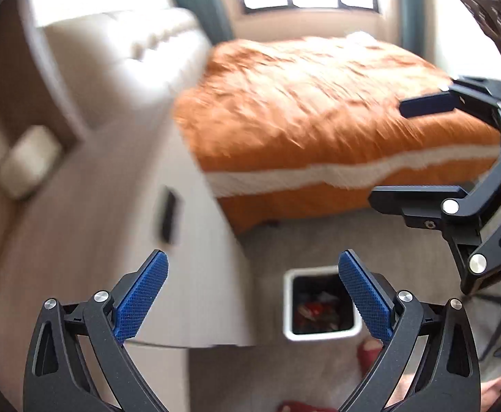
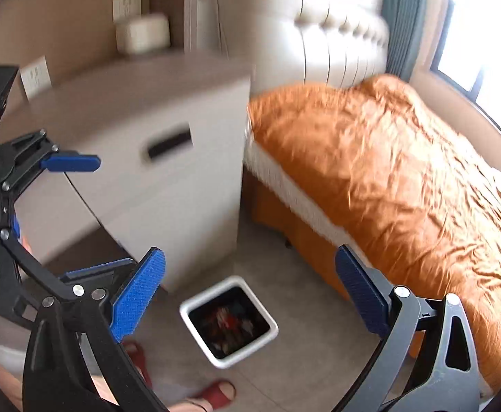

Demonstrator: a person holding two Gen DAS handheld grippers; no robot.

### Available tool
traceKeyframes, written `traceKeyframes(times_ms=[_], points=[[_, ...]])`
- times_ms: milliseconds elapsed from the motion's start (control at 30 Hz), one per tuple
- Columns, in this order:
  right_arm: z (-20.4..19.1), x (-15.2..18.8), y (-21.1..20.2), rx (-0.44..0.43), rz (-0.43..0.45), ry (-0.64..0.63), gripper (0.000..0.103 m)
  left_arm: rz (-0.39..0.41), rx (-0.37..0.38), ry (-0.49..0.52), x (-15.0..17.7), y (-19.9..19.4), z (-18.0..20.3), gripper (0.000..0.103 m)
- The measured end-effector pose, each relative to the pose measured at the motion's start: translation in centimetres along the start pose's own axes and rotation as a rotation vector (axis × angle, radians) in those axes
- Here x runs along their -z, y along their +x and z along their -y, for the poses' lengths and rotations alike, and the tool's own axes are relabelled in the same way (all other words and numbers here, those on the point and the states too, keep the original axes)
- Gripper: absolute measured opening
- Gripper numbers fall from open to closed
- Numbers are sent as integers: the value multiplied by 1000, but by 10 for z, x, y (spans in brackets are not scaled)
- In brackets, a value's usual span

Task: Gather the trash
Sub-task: 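Move both open tools back toward the desk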

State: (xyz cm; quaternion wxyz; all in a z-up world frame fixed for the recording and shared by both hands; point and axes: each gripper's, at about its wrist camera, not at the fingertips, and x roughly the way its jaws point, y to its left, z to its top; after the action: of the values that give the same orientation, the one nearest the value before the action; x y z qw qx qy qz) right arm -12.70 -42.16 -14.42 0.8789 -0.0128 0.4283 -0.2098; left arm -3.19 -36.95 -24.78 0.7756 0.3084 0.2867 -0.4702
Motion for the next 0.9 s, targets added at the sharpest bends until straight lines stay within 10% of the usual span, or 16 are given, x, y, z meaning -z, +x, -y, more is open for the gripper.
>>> traceKeyframes(times_ms=[467, 900], points=[[-139, -124, -46, -185, 234, -32, 98, 94, -343, -359, 24, -154, -169, 98], [-246, -184, -74, -301, 326, -2, 99, 134, -516, -670, 78, -249, -275, 98]])
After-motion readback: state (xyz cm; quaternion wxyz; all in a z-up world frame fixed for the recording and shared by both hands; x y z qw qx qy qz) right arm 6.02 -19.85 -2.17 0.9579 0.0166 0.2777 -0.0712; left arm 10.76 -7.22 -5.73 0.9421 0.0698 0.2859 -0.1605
